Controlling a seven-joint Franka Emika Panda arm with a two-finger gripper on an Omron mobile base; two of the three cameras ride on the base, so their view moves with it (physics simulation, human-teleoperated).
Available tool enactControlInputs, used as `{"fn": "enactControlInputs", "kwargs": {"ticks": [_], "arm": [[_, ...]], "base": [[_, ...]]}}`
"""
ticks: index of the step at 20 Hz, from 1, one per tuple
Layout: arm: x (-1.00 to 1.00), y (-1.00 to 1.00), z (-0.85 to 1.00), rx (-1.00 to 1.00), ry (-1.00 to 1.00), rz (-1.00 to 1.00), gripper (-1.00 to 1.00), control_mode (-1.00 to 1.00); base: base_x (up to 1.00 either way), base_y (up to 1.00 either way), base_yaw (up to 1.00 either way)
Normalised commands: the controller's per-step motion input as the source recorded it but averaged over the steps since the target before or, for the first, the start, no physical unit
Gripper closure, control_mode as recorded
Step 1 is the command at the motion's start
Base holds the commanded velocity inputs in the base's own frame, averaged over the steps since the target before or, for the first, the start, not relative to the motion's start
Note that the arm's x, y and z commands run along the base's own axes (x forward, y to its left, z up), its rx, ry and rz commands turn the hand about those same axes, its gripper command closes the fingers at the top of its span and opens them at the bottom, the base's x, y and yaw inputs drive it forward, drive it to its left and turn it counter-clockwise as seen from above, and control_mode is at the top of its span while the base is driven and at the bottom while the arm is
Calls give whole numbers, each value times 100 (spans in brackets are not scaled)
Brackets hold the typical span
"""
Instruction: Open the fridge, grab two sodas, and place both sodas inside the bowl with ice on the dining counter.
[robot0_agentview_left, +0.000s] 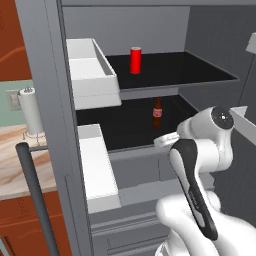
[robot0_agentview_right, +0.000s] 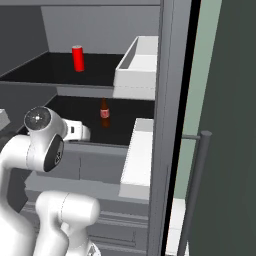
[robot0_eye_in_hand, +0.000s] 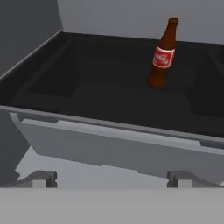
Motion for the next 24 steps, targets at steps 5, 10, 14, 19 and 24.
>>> {"fn": "enactControlInputs", "kwargs": {"ticks": [5, 10, 14, 19, 24], "arm": [[30, 0, 0, 2, -25, -7, -100, -100], [36, -1, -7, 0, -23, -14, -100, -100], [39, 0, -6, 0, -20, -15, -100, -100], [18, 0, -4, 0, -7, -9, -100, -100], [2, 0, 0, 0, 0, 0, -100, -100]], "base": [[0, 0, 0], [0, 0, 0], [0, 0, 0], [0, 0, 0], [0, 0, 0]]}}
